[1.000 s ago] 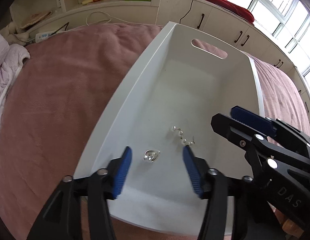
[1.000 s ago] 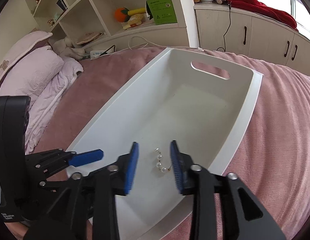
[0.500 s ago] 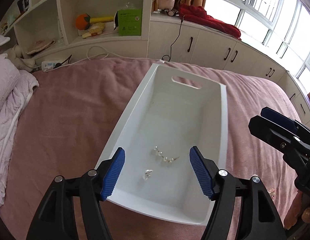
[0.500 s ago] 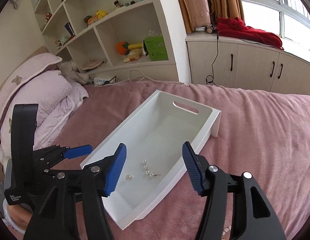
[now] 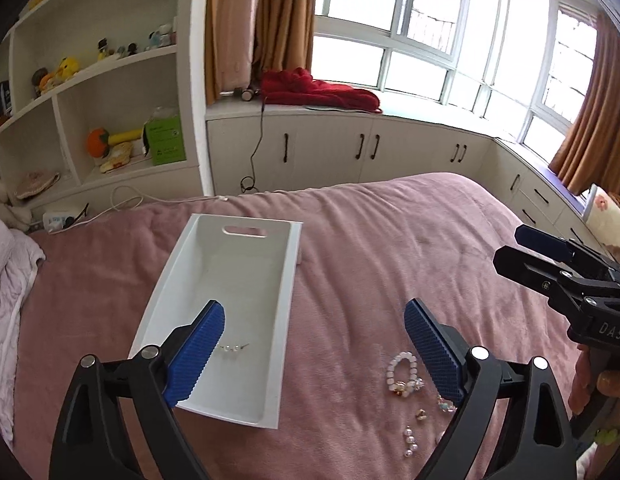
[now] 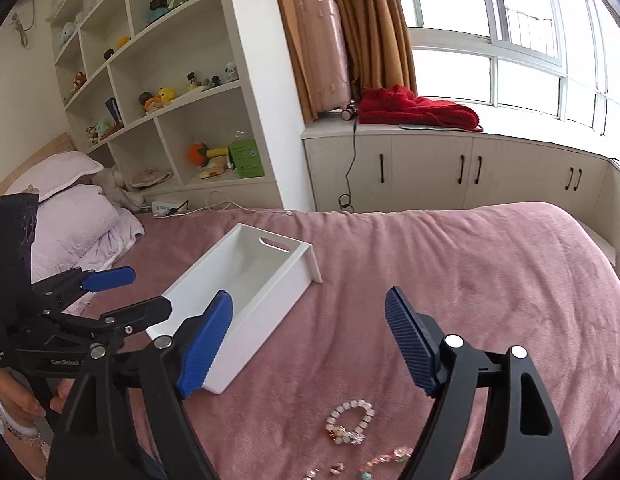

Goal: Organize jewelry
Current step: 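Withdraw both open grippers from the box toward the bracelets, then grasp the white bead bracelet with the left gripper while the right gripper grasps the pink bead bracelet, then carry both bracelets over the white box and open both grippers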

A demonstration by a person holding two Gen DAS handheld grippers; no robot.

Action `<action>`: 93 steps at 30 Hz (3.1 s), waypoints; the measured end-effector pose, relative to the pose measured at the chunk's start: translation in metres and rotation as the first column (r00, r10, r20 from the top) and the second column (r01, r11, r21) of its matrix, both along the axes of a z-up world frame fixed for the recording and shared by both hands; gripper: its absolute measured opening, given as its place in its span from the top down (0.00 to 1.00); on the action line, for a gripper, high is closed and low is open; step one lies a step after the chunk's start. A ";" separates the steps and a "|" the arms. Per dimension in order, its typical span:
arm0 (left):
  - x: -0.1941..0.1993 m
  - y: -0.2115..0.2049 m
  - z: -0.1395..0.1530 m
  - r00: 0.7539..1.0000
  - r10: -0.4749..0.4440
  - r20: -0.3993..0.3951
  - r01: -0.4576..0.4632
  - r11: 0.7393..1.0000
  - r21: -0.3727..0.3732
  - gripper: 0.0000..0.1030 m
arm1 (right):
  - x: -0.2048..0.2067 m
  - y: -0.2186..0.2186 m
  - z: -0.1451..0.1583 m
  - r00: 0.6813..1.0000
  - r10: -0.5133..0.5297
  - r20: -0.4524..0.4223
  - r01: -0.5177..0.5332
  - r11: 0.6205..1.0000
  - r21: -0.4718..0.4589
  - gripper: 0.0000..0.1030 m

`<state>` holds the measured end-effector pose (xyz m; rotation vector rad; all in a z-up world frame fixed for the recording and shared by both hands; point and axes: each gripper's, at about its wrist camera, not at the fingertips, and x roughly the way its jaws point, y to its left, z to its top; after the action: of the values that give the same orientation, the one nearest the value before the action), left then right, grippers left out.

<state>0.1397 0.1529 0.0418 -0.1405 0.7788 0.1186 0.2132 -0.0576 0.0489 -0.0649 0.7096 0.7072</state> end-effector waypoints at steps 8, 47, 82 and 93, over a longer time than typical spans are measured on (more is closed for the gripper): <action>0.017 -0.060 -0.044 0.987 -0.107 -0.121 0.112 0.993 0.036 0.08 | -0.008 -0.059 -0.046 0.993 -0.103 -0.056 0.096 0.989 -0.108 0.12; 0.098 -0.107 -0.251 0.901 -0.095 -0.423 0.150 0.984 0.099 0.19 | -0.014 -0.079 -0.241 0.937 -0.248 -0.246 0.104 0.871 -0.480 0.34; 0.073 -0.087 -0.210 0.951 -0.135 -0.278 0.118 0.990 -0.077 0.85 | -0.016 -0.119 -0.211 0.897 -0.247 -0.366 0.188 0.964 -0.188 0.89; 0.051 -0.084 -0.142 0.972 -0.187 -0.140 0.173 0.979 -0.106 0.85 | -0.026 -0.105 -0.145 0.949 -0.172 -0.265 0.148 0.983 -0.107 0.89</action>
<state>0.1911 0.0685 -0.1003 -0.1499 0.9439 -0.0804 0.1867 -0.1629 -0.0961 0.0130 0.9986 0.5339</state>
